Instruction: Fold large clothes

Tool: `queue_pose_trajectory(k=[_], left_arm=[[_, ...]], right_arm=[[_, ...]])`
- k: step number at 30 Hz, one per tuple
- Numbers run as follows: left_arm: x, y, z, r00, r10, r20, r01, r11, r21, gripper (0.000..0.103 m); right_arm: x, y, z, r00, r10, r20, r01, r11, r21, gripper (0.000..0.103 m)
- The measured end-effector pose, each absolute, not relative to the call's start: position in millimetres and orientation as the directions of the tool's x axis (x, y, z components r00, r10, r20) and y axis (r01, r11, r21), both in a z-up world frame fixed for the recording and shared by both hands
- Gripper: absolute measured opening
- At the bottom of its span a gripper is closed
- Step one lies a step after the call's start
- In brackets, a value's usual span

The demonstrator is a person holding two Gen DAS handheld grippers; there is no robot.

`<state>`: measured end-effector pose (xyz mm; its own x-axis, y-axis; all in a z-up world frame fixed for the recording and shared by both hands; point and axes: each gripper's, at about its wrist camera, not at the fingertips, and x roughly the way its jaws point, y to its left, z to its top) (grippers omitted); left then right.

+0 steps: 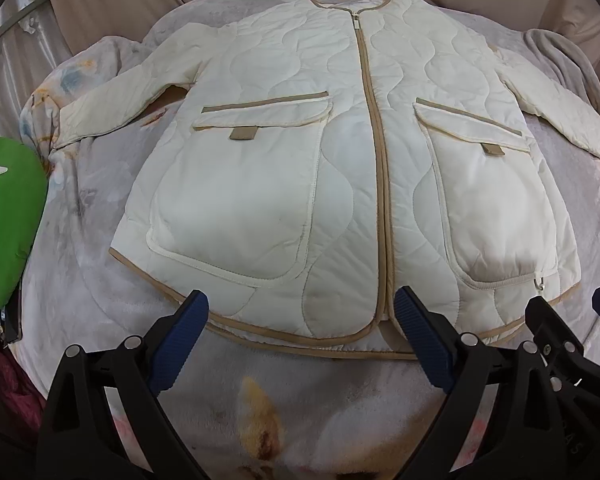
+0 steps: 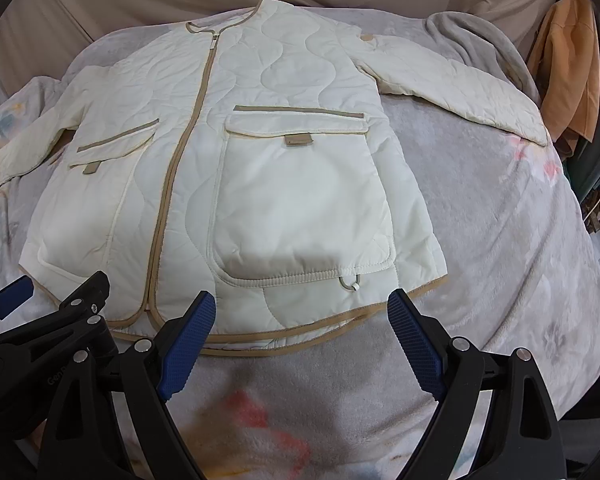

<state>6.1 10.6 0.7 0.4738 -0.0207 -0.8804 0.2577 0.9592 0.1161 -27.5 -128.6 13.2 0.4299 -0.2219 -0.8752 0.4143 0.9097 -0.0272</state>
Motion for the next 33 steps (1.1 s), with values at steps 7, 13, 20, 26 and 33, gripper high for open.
queue_pose_trajectory(k=[7, 13, 20, 26, 33], left_arm=[[6.6, 10.4, 1.0, 0.475, -0.020, -0.880, 0.257, 0.959, 0.117, 0.092], [7.6, 9.1, 1.3, 0.476, -0.019, -0.879, 0.258, 0.959, 0.119, 0.092], [8.4, 8.4, 2.0, 0.475, -0.018, -0.880, 0.258, 0.959, 0.119, 0.092], [9.1, 7.6, 2.1, 0.474, -0.018, -0.880, 0.260, 0.958, 0.121, 0.092], [11.7, 5.3, 0.9, 0.474, -0.014, -0.881, 0.264, 0.956, 0.126, 0.092]], right_arm=[[-27.2, -129.9, 13.4, 0.430, -0.222, -0.875, 0.415, 0.909, -0.027, 0.086], [-27.2, -129.9, 13.5, 0.430, -0.221, -0.875, 0.415, 0.910, -0.026, 0.086], [-26.9, -129.9, 13.5, 0.429, -0.221, -0.876, 0.415, 0.910, -0.026, 0.086], [-26.8, -131.0, 13.4, 0.428, -0.220, -0.877, 0.416, 0.909, -0.024, 0.086], [-24.5, -134.2, 12.2, 0.424, -0.218, -0.879, 0.421, 0.907, -0.023, 0.086]])
